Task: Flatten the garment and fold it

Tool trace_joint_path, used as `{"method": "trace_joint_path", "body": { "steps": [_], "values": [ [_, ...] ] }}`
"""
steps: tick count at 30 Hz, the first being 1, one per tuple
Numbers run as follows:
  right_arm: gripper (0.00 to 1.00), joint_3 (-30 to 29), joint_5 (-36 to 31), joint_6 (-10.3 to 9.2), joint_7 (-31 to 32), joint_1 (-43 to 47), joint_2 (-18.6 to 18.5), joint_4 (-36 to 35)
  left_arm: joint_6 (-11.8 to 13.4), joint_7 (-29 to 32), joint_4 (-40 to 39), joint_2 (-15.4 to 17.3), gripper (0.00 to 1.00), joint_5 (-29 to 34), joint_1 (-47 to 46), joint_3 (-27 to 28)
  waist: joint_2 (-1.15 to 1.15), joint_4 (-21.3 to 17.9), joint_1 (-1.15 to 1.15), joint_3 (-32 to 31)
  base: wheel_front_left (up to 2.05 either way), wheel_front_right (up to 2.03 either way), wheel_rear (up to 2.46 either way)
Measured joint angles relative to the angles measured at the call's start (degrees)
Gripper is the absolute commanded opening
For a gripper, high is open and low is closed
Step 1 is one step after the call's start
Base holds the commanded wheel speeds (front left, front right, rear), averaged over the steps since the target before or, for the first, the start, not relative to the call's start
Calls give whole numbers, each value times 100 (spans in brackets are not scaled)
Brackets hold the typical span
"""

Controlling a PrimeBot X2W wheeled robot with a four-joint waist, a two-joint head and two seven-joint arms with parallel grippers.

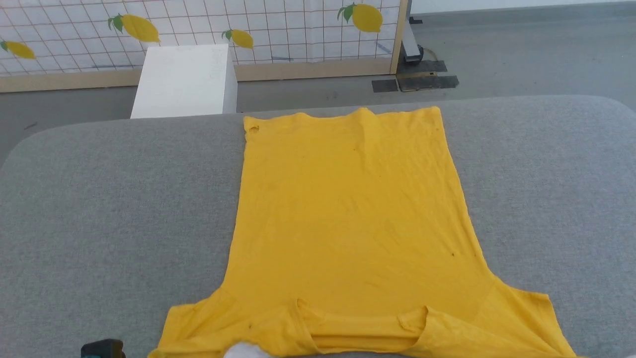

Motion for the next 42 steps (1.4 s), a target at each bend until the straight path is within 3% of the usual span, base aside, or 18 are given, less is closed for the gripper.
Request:
{"method": "trace_joint_path", "body": {
  "steps": [9, 10, 11, 12, 18, 22, 28, 35, 42],
  "values": [
    [0, 76, 137, 1, -470, 4, -20, 879, 62, -9, 1, -52, 0, 1, 90, -42, 0, 77, 0, -66, 0, 0, 0],
    [10, 101, 159, 1, -535, -1, -27, 934, 62, -35, 1, -79, 0, -11, 90, -41, 0, 89, 0, -75, 0, 0, 0],
    [76, 127, 192, 0, -617, -1, -34, 950, 62, -59, 0, -114, 0, -19, 90, -48, 0, 100, 0, -84, 0, 0, 0],
    [100, 138, 211, -1, -694, -1, -33, 955, 62, -62, -1, -130, 0, -18, 90, -59, 0, 107, 0, -91, 0, 0, 0],
    [100, 355, 229, -2, -1217, -10, -20, 595, -1, -122, -64, -140, 0, -23, 90, -129, 0, 161, 0, -117, 0, 0, 0],
    [100, 467, 275, -2, -1990, -269, -12, 200, -21, -167, -198, -153, 0, -22, 70, -186, 0, 240, 0, -103, 0, 0, 0],
    [100, 749, 171, -2, -3059, -962, -176, 220, -23, -156, -438, -165, 0, -8, 15, -298, 0, 416, 0, -42, 0, 0, 0],
    [100, 1079, 164, -2, -3649, -2370, -739, 961, -68, -74, -702, -177, 0, 45, -226, -478, 0, 694, 0, 153, 0, 0, 0],
    [100, 1179, 122, -2, -3296, -3934, -1441, 2049, -151, -52, -1042, -261, 0, 98, -643, -662, 0, 1041, 1, 577, 0, 0, 0]
  ]
}}
